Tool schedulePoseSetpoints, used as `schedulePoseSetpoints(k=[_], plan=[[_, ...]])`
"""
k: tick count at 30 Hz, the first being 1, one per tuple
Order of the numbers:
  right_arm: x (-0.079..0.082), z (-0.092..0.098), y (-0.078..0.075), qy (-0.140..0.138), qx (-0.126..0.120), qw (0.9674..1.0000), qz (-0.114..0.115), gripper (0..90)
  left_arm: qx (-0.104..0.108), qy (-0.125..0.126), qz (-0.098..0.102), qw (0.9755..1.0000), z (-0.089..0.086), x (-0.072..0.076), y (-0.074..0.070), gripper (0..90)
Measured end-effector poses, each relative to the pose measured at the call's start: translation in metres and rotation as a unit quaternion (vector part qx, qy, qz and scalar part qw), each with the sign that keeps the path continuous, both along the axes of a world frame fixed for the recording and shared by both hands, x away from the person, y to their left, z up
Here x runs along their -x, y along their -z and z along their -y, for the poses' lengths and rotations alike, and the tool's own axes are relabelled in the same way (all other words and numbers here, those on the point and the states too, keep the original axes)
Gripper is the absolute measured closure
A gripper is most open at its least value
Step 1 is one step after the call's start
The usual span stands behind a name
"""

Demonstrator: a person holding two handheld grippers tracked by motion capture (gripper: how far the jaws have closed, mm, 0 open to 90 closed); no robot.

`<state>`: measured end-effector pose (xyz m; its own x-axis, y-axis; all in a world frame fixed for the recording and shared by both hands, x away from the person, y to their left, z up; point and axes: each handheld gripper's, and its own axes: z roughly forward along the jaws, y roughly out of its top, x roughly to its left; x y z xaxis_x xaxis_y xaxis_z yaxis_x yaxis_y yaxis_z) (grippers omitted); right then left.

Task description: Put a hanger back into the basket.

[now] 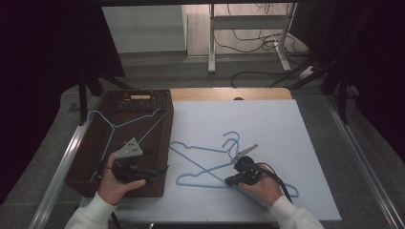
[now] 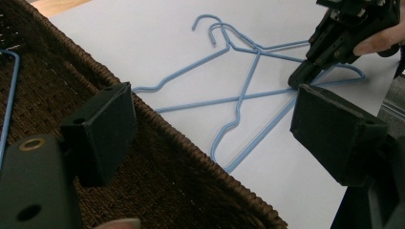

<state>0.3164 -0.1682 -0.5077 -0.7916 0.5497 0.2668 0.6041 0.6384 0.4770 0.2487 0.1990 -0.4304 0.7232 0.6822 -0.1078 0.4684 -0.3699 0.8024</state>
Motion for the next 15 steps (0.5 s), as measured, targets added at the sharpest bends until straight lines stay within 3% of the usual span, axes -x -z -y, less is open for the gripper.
schedulePoseSetpoints(k=[3,6,10,15], plan=[[-0.009,0.010,-0.009,0.039,-0.018,0.9988,0.023,89.1,0.000,-0.001,0.001,1.0000,-0.001,0.000,0.000,15.7],[-0.022,0.022,-0.019,0.088,-0.030,0.9946,0.046,87.8,0.001,0.000,0.001,1.0000,-0.001,0.000,0.000,15.7],[-0.036,0.031,-0.021,0.129,-0.031,0.9900,0.049,86.7,0.000,0.000,0.001,1.0000,0.000,0.000,0.000,15.7],[-0.051,0.033,-0.013,0.176,-0.021,0.9834,0.038,74.7,-0.001,0.002,0.000,1.0000,0.001,-0.001,0.000,15.7]])
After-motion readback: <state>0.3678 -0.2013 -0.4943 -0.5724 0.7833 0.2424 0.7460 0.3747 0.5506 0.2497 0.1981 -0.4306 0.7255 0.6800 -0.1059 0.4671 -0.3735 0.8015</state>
